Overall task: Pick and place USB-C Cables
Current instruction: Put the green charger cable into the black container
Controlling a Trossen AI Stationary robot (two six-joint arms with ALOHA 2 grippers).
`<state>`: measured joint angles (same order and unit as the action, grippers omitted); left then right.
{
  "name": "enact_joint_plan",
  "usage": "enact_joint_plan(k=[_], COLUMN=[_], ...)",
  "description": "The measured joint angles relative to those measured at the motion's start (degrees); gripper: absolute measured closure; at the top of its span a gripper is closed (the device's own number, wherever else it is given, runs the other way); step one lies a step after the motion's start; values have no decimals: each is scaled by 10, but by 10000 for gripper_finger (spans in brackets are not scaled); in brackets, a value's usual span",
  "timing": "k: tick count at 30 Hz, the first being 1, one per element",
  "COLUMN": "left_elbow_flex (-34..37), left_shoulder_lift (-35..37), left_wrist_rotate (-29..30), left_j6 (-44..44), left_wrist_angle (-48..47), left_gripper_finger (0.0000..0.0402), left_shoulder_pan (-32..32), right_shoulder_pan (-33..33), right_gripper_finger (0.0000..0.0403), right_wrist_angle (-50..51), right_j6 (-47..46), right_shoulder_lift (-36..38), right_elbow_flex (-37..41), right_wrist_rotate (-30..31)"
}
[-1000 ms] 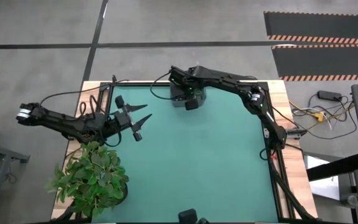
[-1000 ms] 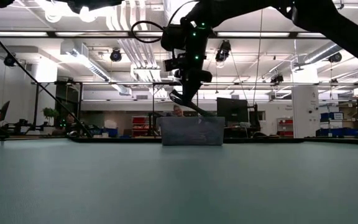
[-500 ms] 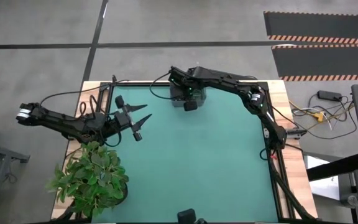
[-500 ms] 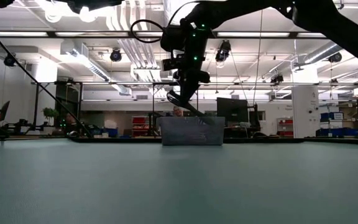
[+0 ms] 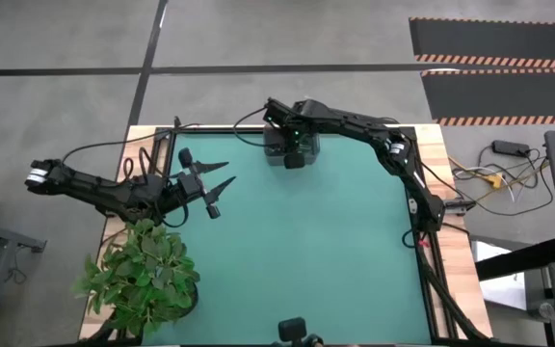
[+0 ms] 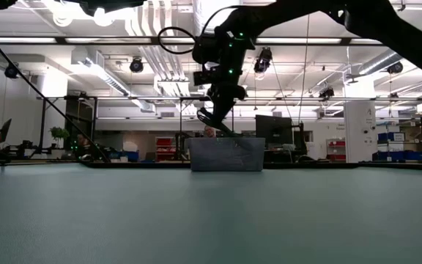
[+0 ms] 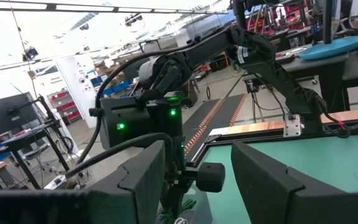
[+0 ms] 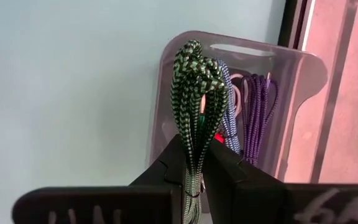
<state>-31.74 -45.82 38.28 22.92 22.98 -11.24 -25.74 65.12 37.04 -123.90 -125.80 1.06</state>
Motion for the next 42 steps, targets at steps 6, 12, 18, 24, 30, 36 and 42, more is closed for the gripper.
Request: enact_joint_plan(k=[6,12,18,24,30,36,42], left_elbow_flex=[0,0,0,0,0,0,0], left_shoulder_lift=[0,0,0,0,0,0,0], left_wrist_rotate=[0,0,0,0,0,0,0], left_j6=[0,0,0,0,0,0,0], left_wrist_angle=[0,0,0,0,0,0,0], left_gripper_finger=[230,230,230,230,230,230,230], left_shoulder_pan=[0,0,0,0,0,0,0], right_shoulder_pan=[-8,-14,-21,-21,-21,-21,-21], right_gripper_finger=[380,380,380,380,380,370,348], right_wrist_angle=[-16,-37,-66,-87,-92,-95,-104], right_j6=[0,-3,-6,-7,-15,-15,-26], right_shoulder_lift=[0,0,0,0,0,0,0], right_elbow_flex=[12,42,71,88,90,90,90], right_wrist_rotate=[0,0,0,0,0,0,0])
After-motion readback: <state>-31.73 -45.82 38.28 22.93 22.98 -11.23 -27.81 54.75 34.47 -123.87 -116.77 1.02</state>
